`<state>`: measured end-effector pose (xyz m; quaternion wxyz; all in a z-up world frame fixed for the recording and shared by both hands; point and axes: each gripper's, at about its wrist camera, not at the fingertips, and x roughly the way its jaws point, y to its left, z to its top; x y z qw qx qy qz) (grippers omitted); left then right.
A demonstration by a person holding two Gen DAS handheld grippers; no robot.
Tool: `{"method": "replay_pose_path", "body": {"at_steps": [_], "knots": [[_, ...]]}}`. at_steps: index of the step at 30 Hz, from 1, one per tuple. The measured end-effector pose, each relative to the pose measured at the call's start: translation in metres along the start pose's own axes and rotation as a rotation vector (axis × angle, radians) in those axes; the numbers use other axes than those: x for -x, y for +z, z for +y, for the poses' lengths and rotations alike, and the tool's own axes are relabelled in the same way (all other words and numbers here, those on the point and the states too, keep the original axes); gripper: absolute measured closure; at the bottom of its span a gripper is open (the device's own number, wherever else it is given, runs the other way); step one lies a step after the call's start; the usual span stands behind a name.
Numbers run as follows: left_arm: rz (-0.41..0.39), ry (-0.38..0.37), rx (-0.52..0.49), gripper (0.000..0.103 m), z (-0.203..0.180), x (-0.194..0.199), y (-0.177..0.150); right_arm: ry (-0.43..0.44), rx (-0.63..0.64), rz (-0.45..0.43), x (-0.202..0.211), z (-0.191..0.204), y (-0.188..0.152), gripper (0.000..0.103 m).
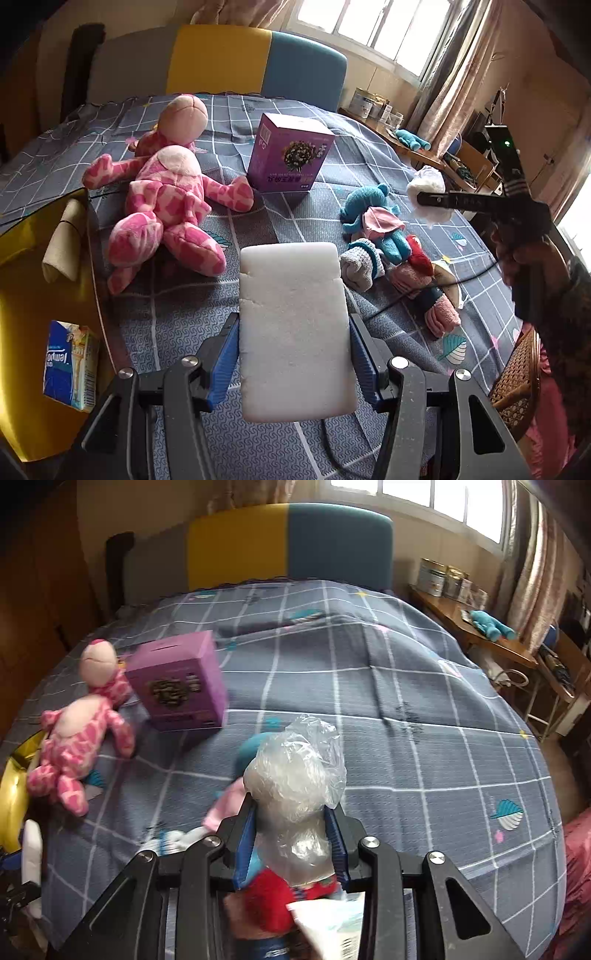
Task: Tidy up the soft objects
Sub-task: 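Carry the white sponge into the tray with the left gripper while the right grasps the plastic-wrapped item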
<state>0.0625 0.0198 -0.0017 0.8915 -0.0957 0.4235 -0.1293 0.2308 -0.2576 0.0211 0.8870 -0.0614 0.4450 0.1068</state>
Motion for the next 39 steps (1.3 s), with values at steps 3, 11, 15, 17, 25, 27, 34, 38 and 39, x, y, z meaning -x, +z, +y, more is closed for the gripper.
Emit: {"method": "replay_pose_path", "body": {"at_steps": [3, 11, 15, 17, 25, 27, 34, 38, 39], "knots": [[-0.012, 0.009, 0.009, 0.046, 0.003, 0.009, -0.002, 0.122, 0.035, 0.012, 0.014, 0.037, -0.014, 0.068], [-0.054, 0.051, 0.066, 0.046, 0.028, 0.041, -0.014, 0.329, 0.113, 0.162, -0.015, 0.133, -0.076, 0.068], [-0.090, 0.097, 0.137, 0.046, 0.059, 0.064, -0.022, 0.290, 0.128, 0.204, -0.043, 0.149, -0.102, 0.068], [-0.107, 0.128, 0.191, 0.046, 0.082, 0.077, -0.025, 0.299, 0.093, 0.186, -0.044, 0.145, -0.105, 0.069], [-0.103, 0.273, 0.389, 0.046, 0.181, 0.096, -0.023, 0.305, 0.069, 0.175, -0.044, 0.141, -0.107, 0.068], [-0.104, 0.304, 0.426, 0.046, 0.203, 0.095, -0.016, 0.307, 0.076, 0.178, -0.045, 0.141, -0.107, 0.067], [-0.075, 0.360, 0.493, 0.046, 0.254, 0.068, 0.015, 0.317, 0.096, 0.194, -0.049, 0.142, -0.107, 0.067], [-0.018, 0.379, 0.501, 0.046, 0.273, 0.038, 0.031, 0.311, 0.103, 0.198, -0.051, 0.143, -0.106, 0.066], [-0.009, 0.388, 0.507, 0.046, 0.277, 0.032, 0.033, 0.310, 0.104, 0.198, -0.051, 0.143, -0.106, 0.066]]}}
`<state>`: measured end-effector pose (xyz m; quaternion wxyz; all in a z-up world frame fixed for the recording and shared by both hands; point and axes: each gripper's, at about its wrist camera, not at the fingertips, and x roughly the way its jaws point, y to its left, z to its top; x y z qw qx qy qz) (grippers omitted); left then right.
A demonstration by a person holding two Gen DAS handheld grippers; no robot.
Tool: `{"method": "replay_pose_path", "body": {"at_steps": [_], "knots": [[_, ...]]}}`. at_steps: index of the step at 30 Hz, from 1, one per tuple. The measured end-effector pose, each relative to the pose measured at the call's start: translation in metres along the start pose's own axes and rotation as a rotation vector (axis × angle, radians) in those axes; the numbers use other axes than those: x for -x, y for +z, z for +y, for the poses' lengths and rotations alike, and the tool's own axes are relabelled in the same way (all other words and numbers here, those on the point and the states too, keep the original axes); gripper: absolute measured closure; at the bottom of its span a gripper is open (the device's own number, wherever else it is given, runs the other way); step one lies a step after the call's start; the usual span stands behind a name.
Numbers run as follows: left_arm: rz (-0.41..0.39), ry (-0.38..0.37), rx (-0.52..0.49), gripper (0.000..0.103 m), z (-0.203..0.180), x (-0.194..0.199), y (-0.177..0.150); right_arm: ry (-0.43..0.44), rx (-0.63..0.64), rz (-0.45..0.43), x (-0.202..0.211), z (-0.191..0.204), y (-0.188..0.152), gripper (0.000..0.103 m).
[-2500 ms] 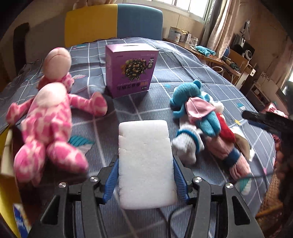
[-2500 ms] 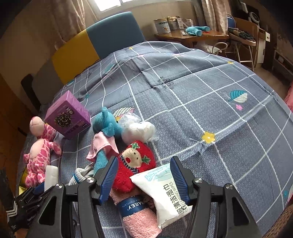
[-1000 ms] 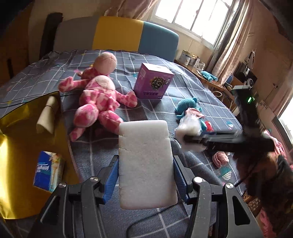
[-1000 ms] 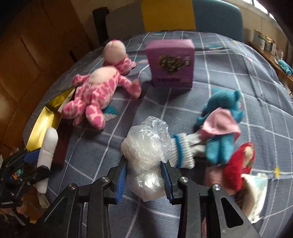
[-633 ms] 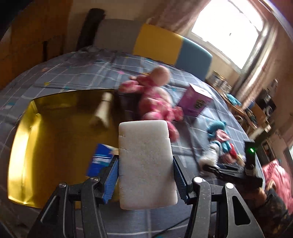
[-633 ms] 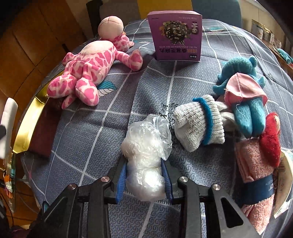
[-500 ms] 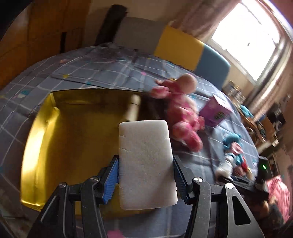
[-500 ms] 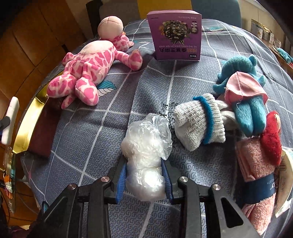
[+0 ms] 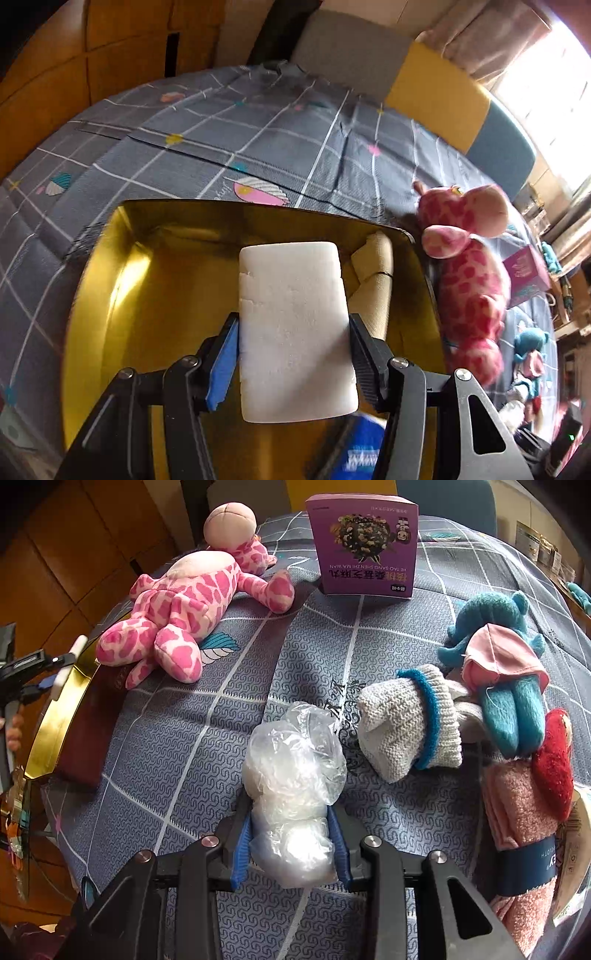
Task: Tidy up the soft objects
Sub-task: 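Carry the white sponge into the tray with the left gripper while the right grasps the plastic-wrapped item, then carry the plastic-wrapped white item into the gold tray with the right gripper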
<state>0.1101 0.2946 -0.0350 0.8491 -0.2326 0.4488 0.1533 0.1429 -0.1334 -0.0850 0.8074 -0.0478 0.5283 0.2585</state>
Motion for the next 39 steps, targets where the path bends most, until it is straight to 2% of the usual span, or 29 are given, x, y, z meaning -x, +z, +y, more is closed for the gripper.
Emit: {"method": "replay_pose_path", "body": {"at_steps": [8, 10, 12, 14, 20, 31, 39], "knots": [[0.015, 0.023, -0.028, 0.044, -0.014, -0.042, 0.017, -0.014, 0.002, -0.018, -0.001, 0.001, -0.003, 0.066], [0.025, 0.018, -0.025, 0.041, -0.017, -0.049, 0.018, -0.023, 0.003, -0.020, -0.001, 0.002, -0.004, 0.066], [0.015, 0.027, -0.022, 0.031, -0.017, -0.050, 0.018, -0.031, 0.004, -0.022, -0.001, 0.002, -0.004, 0.066], [0.004, 0.030, -0.019, 0.029, -0.016, -0.047, 0.015, -0.039, 0.010, -0.025, -0.002, 0.003, -0.004, 0.066], [-0.052, 0.053, -0.003, 0.029, -0.007, -0.011, -0.004, -0.053, 0.018, -0.030, -0.003, 0.003, -0.003, 0.066], [-0.173, 0.048, -0.091, 0.028, -0.023, 0.075, -0.082, -0.109, 0.051, -0.061, -0.002, 0.009, -0.008, 0.066], [-0.200, 0.039, -0.145, 0.028, -0.041, 0.103, -0.120, -0.144, 0.059, -0.108, 0.000, 0.013, -0.017, 0.066]]}}
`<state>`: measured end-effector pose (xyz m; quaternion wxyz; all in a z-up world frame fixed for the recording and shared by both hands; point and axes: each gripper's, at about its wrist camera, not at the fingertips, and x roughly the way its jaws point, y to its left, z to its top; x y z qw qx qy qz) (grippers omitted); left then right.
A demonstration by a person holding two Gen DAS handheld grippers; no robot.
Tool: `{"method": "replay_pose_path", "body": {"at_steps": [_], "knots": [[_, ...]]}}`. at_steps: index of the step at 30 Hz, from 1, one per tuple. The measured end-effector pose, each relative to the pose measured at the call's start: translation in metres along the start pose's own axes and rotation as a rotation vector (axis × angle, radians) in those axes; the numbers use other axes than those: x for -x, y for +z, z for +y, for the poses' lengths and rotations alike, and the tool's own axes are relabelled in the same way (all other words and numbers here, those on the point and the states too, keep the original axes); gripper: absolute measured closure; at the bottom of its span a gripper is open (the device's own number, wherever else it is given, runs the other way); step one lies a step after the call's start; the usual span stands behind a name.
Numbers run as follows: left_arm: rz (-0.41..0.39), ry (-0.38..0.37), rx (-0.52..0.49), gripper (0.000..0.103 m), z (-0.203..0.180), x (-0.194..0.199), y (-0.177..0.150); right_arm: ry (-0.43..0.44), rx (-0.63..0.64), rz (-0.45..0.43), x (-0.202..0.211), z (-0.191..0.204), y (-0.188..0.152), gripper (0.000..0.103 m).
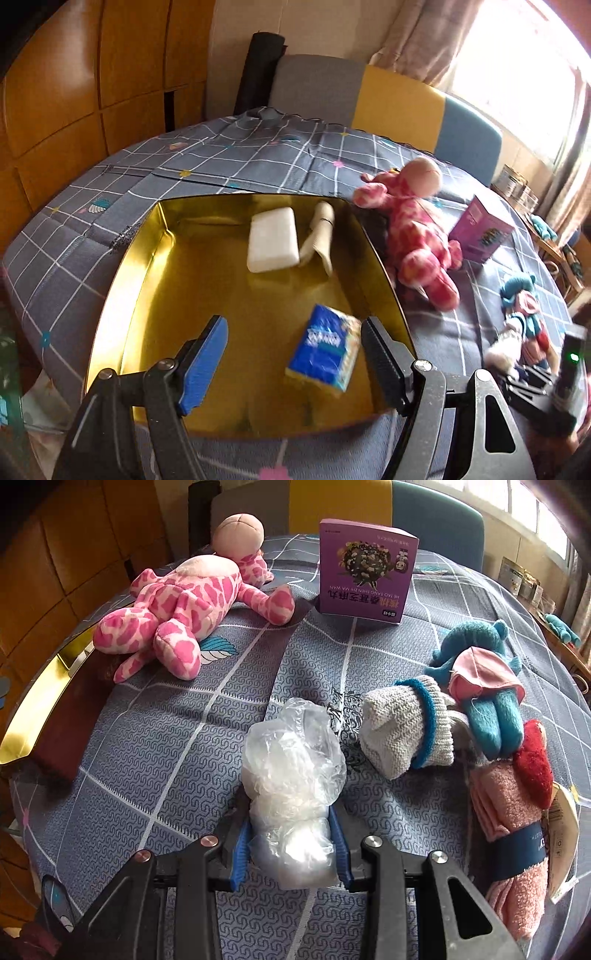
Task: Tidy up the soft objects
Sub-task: 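Carry the plastic-wrapped white item into the gold tray with the right gripper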
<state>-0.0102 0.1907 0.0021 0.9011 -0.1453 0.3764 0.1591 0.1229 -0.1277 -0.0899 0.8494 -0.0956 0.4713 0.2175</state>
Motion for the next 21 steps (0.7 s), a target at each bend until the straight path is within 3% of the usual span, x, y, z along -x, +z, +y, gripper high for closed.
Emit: {"method": "replay_pose_path", "body": {"at_steps": [14, 21], "knots": [[0.008, -0.008, -0.033, 0.028, -0.008, 0.015, -0.028, -0.070, -0.003, -0.051, 0.007, 0.011, -0.010, 0.066], [0.005, -0.015, -0.024, 0.028, -0.003, 0.017, -0.030, -0.106, -0.004, -0.019, 0.011, 0.016, -0.005, 0.067]]}}
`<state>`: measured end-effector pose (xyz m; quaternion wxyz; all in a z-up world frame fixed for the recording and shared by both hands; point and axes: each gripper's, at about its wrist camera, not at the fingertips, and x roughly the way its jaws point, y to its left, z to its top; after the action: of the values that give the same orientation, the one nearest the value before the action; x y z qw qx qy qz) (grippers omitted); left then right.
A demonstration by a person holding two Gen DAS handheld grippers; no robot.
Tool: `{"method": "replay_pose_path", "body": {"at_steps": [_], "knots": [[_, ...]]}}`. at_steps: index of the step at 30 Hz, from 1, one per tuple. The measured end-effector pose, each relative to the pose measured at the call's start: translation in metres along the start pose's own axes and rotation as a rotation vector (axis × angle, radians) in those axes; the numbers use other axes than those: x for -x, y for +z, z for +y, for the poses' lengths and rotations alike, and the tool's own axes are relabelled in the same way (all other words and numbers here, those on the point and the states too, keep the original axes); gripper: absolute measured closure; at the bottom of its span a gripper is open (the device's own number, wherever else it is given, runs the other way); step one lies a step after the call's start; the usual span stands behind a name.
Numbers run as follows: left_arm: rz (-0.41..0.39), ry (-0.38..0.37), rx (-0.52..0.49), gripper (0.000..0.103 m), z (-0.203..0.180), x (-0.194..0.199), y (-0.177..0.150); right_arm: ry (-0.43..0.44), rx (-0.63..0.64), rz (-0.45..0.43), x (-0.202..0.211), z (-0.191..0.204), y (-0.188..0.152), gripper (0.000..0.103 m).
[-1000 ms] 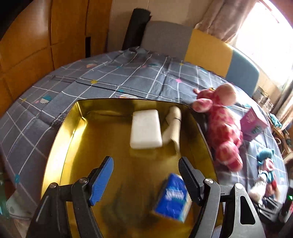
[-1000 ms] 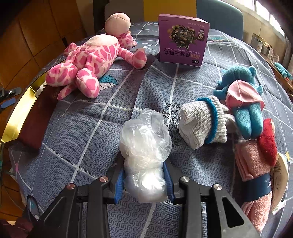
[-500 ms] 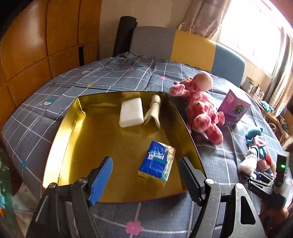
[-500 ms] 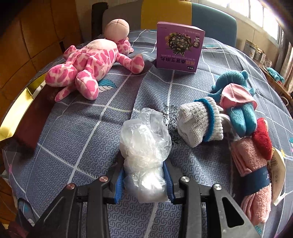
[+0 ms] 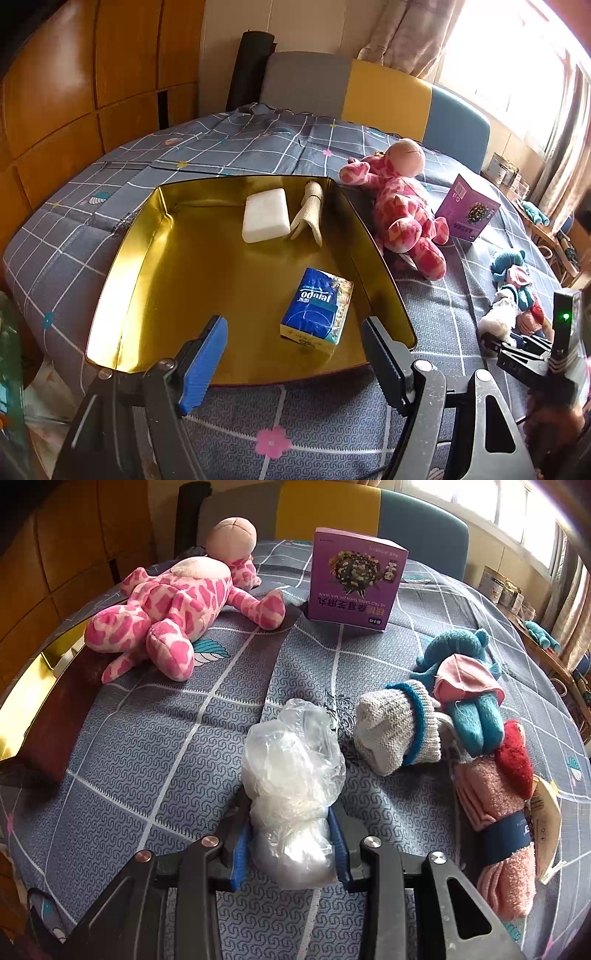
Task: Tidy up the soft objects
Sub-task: 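Carry the plastic-wrapped white item into the gold tray with the right gripper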
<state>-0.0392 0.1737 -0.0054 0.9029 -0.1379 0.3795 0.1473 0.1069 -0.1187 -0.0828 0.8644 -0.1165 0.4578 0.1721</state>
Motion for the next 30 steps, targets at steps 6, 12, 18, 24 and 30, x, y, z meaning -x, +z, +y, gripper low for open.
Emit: {"method": "replay_pose_path", "body": {"at_steps": [6, 12, 18, 24, 30], "knots": [[0.003, -0.005, 0.017, 0.028, 0.006, -0.002, 0.000, 0.039, -0.007, -0.028, 0.021, 0.006, 0.015, 0.067], [0.009, -0.007, 0.040, 0.028, 0.015, -0.005, -0.001, 0.131, 0.096, -0.097, 0.048, 0.044, 0.039, 0.067], [-0.018, 0.026, 0.093, 0.028, 0.038, 0.000, 0.006, 0.300, 0.178, -0.070, 0.053, 0.096, 0.059, 0.067], [-0.050, 0.079, 0.162, 0.028, 0.068, 0.005, 0.014, 0.421, 0.283, -0.060, 0.049, 0.169, 0.093, 0.067], [-0.035, 0.084, 0.193, 0.028, 0.080, 0.000, 0.013, 0.382, 0.340, -0.009, 0.006, 0.230, 0.124, 0.065]]}}
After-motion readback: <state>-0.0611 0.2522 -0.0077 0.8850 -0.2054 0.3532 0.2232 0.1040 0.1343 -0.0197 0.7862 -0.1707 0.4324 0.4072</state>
